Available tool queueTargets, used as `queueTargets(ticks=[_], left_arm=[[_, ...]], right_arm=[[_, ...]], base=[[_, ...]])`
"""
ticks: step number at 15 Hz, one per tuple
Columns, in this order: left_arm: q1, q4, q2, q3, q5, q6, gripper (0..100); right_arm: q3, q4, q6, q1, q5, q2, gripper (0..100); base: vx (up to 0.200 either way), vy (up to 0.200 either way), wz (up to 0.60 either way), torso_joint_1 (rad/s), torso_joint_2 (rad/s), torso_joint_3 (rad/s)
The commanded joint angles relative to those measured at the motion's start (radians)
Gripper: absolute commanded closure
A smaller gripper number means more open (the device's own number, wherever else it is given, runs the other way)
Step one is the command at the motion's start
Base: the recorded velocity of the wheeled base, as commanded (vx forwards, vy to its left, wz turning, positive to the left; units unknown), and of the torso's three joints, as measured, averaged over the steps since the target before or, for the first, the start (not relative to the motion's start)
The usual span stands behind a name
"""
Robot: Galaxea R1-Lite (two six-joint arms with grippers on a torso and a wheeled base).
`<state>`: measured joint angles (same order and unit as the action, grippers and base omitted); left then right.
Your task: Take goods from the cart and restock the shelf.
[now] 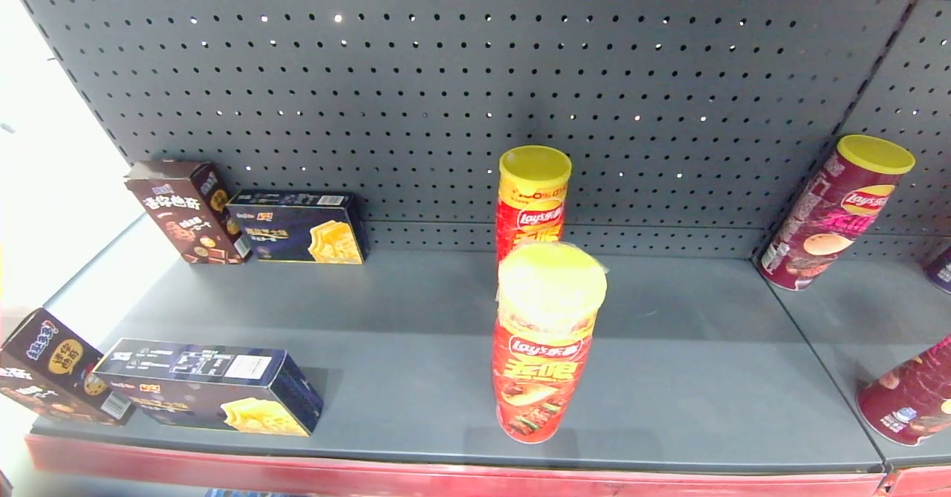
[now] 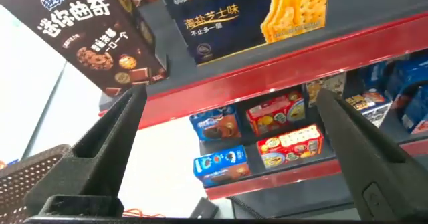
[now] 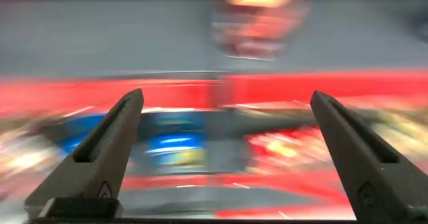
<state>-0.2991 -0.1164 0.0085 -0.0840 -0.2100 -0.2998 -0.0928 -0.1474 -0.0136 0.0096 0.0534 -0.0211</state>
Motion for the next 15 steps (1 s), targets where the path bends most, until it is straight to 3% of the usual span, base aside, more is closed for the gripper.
queueTargets(ticks=[1, 2, 3, 4, 7, 11, 14, 15], left_arm=[[0.017, 0.000, 0.047, 0.000, -0.020, -0.001, 0], [0.021, 0.000, 0.053, 0.000, -0.043, -0.001, 0], [0.021, 0.000, 0.053, -0.002, -0.063, -0.001, 0], [0.021, 0.000, 0.053, 0.000, -0.074, -0.002, 0], [0.018, -0.002, 0.051, -0.002, -0.071, -0.005, 0], [0.041, -0.008, 0.137, -0.003, -0.066, 0.008, 0], [0.347, -0.008, 0.226, -0.003, -0.066, 0.013, 0], [0.379, -0.009, 0.225, -0.003, -0.065, 0.037, 0]], right_arm=[[-0.002, -0.001, -0.009, -0.013, -0.070, 0.009, 0], [0.005, 0.008, -0.009, -0.010, -0.161, 0.016, 0], [0.041, 0.077, -0.012, -0.008, -0.181, 0.018, 0], [0.093, 0.235, -0.016, -0.008, -0.156, 0.018, 0], [0.091, 0.141, 0.000, -0.010, -0.067, 0.016, 0], [0.093, 0.146, 0.007, -0.010, -0.066, 0.016, 0], [0.093, 0.146, 0.007, -0.010, -0.066, 0.016, 0], [0.093, 0.146, 0.007, -0.010, -0.066, 0.016, 0]], base=[[0.000, 0.000, 0.00, 0.000, 0.00, 0.000], [0.000, 0.000, 0.00, 0.000, 0.00, 0.000], [0.000, 0.000, 0.00, 0.000, 0.00, 0.000], [0.000, 0.000, 0.00, 0.000, 0.00, 0.000], [0.000, 0.000, 0.00, 0.000, 0.00, 0.000], [0.000, 0.000, 0.00, 0.000, 0.00, 0.000], [0.000, 0.000, 0.00, 0.000, 0.00, 0.000], [0.000, 0.000, 0.00, 0.000, 0.00, 0.000]])
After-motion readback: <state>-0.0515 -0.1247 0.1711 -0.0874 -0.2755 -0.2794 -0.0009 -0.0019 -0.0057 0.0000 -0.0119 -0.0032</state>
